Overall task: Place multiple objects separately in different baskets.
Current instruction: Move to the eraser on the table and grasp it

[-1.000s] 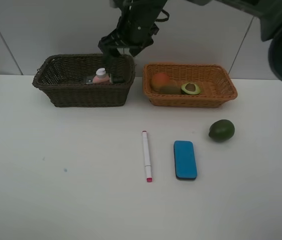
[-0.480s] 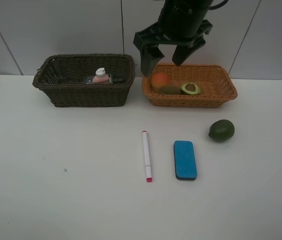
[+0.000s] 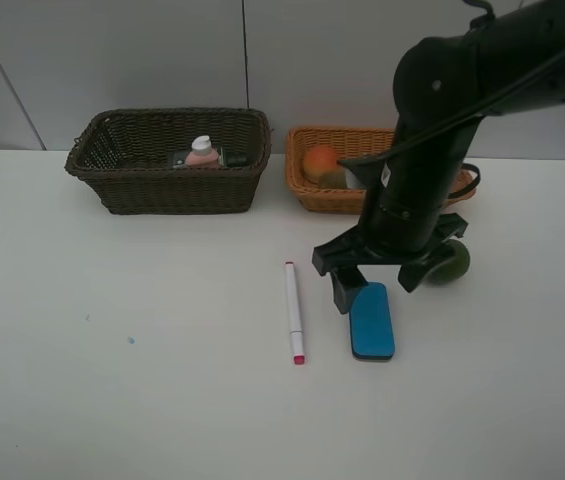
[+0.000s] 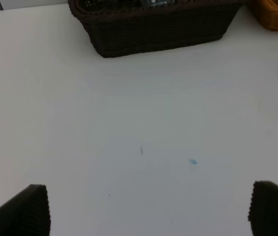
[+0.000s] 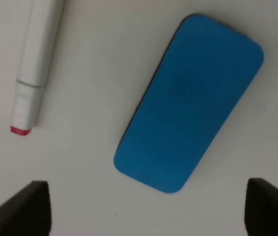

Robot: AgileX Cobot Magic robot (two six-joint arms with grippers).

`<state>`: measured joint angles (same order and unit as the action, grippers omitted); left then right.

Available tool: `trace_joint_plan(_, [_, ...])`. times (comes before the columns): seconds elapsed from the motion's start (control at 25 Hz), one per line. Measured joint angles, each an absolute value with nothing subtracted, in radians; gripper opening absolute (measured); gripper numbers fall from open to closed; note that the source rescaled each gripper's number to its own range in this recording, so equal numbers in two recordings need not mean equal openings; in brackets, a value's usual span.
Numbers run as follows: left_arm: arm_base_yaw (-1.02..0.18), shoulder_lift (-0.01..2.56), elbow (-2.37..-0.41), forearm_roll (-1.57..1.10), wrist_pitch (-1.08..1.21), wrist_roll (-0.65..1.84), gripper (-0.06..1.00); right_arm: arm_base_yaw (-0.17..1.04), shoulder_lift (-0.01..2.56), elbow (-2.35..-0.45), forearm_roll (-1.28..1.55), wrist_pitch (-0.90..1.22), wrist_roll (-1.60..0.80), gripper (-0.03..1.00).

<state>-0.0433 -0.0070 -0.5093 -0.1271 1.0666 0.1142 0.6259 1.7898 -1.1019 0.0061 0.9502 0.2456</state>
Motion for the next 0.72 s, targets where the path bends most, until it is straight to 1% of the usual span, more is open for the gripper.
trace_joint_plan(0.12, [-0.043,-0.007,-0.509,-0.127,1.067,0.114,1.00,0.626,1.790,-1.042,0.014,0.805,0.307,0.98])
trace_joint_plan(0.24, [-0.043,-0.007,-0.509,-0.127,1.067,0.114,1.00,0.626,1.793,-1.001,0.017,0.714,0.357,0.98])
trace_joint_plan(0.44, [-0.043,-0.007,-0.509,-0.127,1.067,0.114,1.00,0.612,1.831,-0.961,0.022,0.666,0.401,0.98])
trace_joint_plan(0.72, [-0.043,-0.007,-0.509,-0.127,1.067,0.114,1.00,0.566,1.877,-0.957,0.023,0.610,0.408,0.98])
